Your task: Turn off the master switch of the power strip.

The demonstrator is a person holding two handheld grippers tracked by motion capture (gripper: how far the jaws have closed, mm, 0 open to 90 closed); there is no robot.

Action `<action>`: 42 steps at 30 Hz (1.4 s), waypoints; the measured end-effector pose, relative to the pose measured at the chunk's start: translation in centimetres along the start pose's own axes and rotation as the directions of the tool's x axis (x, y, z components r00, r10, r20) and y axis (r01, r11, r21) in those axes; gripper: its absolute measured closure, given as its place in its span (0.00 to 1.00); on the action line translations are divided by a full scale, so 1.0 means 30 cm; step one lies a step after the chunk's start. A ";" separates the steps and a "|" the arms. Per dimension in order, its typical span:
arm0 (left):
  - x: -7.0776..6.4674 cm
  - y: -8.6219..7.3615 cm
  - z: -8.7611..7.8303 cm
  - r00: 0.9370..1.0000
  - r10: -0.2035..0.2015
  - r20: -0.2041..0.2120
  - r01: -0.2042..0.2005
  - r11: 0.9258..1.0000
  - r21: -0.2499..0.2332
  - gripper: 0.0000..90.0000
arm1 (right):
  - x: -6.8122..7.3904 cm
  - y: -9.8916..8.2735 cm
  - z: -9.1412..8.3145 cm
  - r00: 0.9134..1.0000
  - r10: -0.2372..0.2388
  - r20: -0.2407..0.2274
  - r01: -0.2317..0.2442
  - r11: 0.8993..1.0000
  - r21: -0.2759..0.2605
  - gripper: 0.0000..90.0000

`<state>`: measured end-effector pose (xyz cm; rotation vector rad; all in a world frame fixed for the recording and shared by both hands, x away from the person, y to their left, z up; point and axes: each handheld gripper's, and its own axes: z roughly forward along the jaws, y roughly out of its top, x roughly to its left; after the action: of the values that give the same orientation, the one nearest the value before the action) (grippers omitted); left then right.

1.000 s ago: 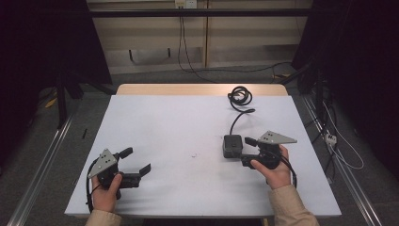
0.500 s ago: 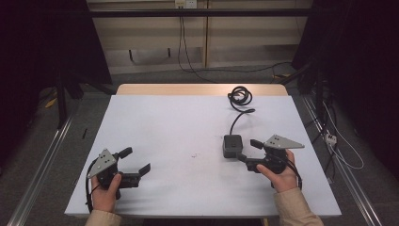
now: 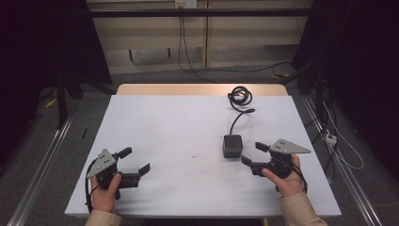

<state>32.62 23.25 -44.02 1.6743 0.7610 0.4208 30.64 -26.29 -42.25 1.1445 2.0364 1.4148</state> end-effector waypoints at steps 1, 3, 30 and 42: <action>0.000 0.000 0.000 1.000 -0.001 -0.001 0.001 1.000 0.000 0.03 | 0.000 -0.002 -0.003 1.000 -0.003 0.000 0.003 1.000 0.000 0.22; -0.001 -0.001 0.001 1.000 -0.002 0.000 0.002 1.000 0.001 0.03 | 0.000 -0.006 -0.008 1.000 -0.005 0.001 0.005 1.000 -0.002 0.22; -0.001 0.000 -0.002 1.000 -0.002 -0.004 0.002 1.000 -0.002 0.03 | -0.013 -0.065 -0.055 0.999 -0.025 0.024 0.025 1.000 0.007 0.20; -0.001 -0.001 -0.002 1.000 -0.002 -0.006 0.002 1.000 0.000 0.03 | -0.013 -0.093 -0.074 0.999 -0.025 0.030 0.025 1.000 0.016 0.19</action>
<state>32.55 23.28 -44.03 1.6726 0.7672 0.4243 28.19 -28.31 -43.92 1.1363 2.0372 1.3634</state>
